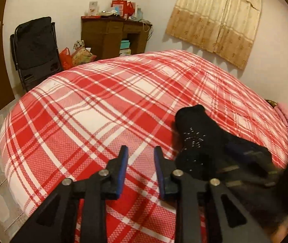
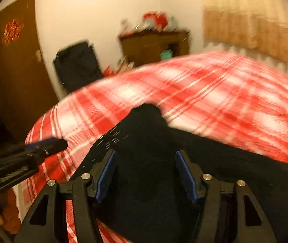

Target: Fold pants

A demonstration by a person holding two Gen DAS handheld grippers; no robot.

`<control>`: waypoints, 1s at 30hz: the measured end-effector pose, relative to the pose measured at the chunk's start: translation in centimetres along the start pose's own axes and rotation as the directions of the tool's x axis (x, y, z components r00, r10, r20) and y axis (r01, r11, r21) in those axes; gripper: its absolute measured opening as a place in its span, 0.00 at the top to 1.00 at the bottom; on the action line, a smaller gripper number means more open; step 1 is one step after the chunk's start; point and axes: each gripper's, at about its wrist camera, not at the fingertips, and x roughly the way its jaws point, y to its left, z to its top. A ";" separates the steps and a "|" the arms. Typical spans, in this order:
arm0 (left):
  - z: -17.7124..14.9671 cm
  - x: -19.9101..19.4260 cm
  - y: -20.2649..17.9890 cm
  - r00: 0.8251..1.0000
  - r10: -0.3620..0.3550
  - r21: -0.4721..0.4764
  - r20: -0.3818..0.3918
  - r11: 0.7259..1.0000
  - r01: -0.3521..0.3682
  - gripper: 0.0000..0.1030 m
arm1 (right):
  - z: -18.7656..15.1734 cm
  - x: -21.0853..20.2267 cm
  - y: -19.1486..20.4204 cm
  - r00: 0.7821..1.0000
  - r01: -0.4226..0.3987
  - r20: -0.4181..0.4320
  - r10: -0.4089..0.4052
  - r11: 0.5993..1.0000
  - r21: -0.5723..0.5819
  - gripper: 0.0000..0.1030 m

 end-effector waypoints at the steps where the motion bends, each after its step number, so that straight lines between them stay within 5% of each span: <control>1: 0.0 -0.2 0.0 1.000 -0.001 0.010 0.005 1.000 0.001 0.57 | -0.4 1.4 0.5 0.999 0.042 -0.005 -0.042 0.998 -0.037 0.38; 5: 0.3 -0.5 -0.5 0.997 0.056 0.063 0.045 0.996 -0.059 0.36 | 0.1 1.6 1.0 0.998 0.067 -0.014 -0.068 0.995 -0.071 0.33; 8: 0.2 -0.8 -0.6 0.997 0.065 0.067 0.048 0.995 -0.068 0.34 | -0.1 -0.9 0.2 0.999 0.029 0.040 -0.027 0.999 -0.035 0.33; 12: -0.5 -0.7 -1.2 0.998 0.058 0.077 0.031 0.995 -0.060 0.34 | -2.5 -7.1 -3.0 0.984 -0.004 0.176 -0.025 0.986 0.166 0.33; 17: -1.8 -0.6 -3.7 0.997 0.072 0.159 0.030 0.984 -0.076 0.34 | -6.2 -10.2 -6.1 0.981 0.116 0.123 -0.150 0.963 0.244 0.33; 23: -3.2 -2.1 -5.6 0.999 0.040 0.194 0.016 0.980 -0.043 0.34 | -7.9 -9.8 -6.8 0.988 0.136 0.030 -0.150 0.954 0.267 0.33; 27: -4.6 -3.9 -6.7 0.997 0.065 0.255 0.049 0.964 -0.076 0.26 | -8.0 -13.1 -5.6 0.985 0.054 0.136 -0.105 0.940 0.338 0.33; 30: -5.4 -5.1 -7.0 0.994 0.081 0.278 0.071 0.956 -0.098 0.26 | -9.0 -16.2 -3.9 0.968 0.089 0.190 -0.166 0.928 0.361 0.33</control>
